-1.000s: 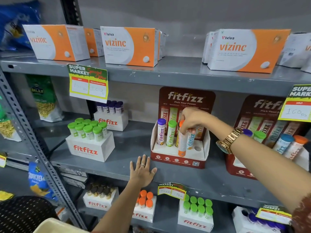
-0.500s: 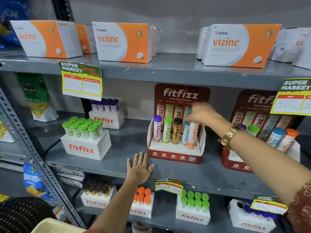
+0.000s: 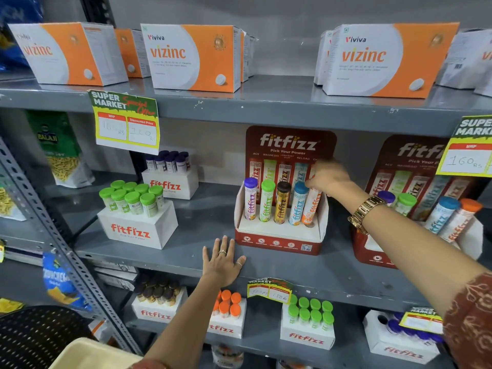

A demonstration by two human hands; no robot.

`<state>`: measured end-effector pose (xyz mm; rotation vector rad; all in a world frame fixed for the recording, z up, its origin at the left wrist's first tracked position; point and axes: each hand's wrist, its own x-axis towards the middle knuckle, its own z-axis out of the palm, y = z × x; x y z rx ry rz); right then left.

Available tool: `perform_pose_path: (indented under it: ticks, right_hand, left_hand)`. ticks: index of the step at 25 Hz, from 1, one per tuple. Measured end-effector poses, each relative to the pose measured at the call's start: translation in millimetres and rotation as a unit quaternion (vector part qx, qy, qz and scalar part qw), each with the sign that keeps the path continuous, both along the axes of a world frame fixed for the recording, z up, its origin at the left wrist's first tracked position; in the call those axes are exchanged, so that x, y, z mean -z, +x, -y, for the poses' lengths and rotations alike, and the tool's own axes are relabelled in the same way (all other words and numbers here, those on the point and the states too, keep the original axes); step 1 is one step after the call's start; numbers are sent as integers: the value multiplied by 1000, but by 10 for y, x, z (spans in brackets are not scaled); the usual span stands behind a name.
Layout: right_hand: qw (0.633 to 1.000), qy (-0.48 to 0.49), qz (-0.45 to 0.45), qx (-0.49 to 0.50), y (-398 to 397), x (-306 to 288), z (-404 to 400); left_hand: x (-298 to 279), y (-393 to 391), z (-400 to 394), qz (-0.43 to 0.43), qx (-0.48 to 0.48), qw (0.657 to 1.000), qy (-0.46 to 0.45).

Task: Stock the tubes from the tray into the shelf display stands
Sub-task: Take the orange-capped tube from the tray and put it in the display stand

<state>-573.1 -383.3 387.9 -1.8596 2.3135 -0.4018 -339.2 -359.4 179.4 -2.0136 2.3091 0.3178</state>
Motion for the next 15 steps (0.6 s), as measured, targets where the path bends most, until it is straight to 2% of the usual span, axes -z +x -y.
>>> perform_pose_path:
  ticks: [3,15]
  right_hand:
    - [1000,4,8,6,-18,-16,-16]
    - [996,-22,-80,32,-42,64,-78]
  left_hand:
    - [5,-3,1,2,-2,1000,-3]
    - [31,-8,16,-1,-6,1000,-4]
